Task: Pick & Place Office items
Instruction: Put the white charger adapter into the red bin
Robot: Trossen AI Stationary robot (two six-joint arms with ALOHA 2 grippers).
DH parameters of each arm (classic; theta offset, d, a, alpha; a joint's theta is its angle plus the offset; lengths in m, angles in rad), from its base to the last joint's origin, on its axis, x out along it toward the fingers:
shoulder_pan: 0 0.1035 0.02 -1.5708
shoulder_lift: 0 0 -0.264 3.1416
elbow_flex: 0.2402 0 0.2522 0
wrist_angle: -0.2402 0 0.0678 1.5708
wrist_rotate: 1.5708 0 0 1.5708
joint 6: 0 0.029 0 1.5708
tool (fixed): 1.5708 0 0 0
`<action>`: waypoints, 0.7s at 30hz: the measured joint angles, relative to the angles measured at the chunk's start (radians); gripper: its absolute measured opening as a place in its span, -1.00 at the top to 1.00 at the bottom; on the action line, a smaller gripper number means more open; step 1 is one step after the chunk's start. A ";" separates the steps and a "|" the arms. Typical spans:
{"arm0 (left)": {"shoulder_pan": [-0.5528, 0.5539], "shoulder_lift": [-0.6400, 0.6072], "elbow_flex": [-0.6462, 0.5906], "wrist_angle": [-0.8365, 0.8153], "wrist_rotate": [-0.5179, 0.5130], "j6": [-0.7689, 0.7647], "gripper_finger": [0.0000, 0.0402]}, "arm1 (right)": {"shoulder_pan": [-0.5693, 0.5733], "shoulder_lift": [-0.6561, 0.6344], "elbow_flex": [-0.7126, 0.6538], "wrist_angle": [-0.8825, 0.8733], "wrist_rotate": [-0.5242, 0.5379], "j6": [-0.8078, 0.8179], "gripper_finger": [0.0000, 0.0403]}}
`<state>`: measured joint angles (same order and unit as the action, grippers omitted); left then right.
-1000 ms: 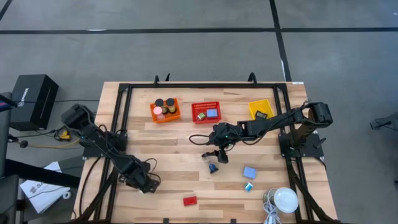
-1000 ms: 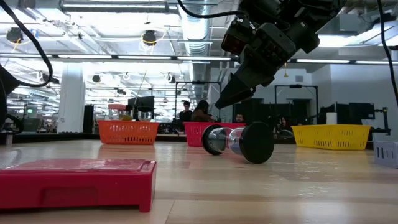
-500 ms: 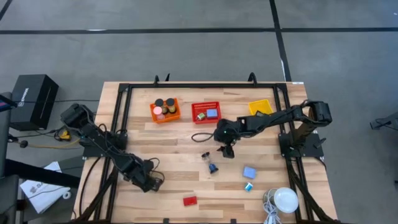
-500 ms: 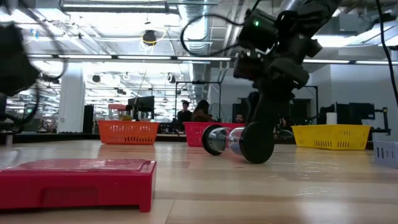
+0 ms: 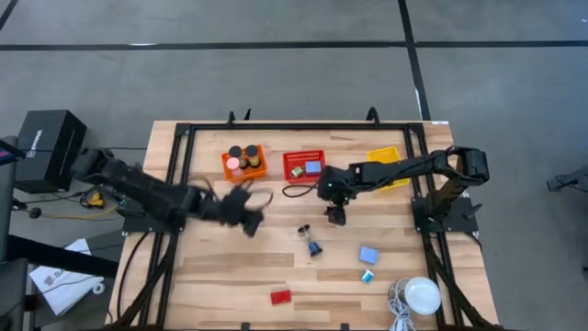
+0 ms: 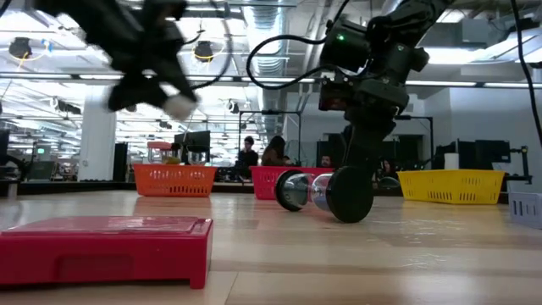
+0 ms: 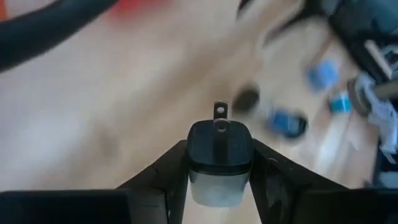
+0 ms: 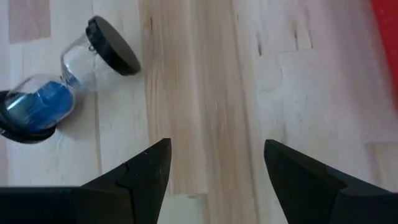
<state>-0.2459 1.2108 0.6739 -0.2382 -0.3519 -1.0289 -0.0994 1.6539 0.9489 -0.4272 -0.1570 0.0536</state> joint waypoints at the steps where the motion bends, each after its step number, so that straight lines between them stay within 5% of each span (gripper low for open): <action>1: 0.042 -0.002 0.000 0.040 0.000 0.087 0.32 | 0.002 0.000 0.000 -0.010 0.000 0.000 -0.24; 6: 0.214 0.018 0.000 0.202 0.002 0.451 0.33 | 0.008 -0.024 -0.001 -0.140 0.000 0.003 -0.24; 13: 0.389 0.140 -0.001 0.418 0.165 0.611 0.32 | 0.023 -0.115 -0.017 -0.315 0.003 0.121 -0.24; 21: 0.454 0.343 0.000 0.746 0.225 0.802 0.32 | 0.117 -0.228 -0.064 -0.258 0.008 0.123 -0.24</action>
<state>0.2078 1.5540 0.6741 0.5080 -0.1272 -0.2273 0.0176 1.4259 0.8846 -0.6857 -0.1486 0.1765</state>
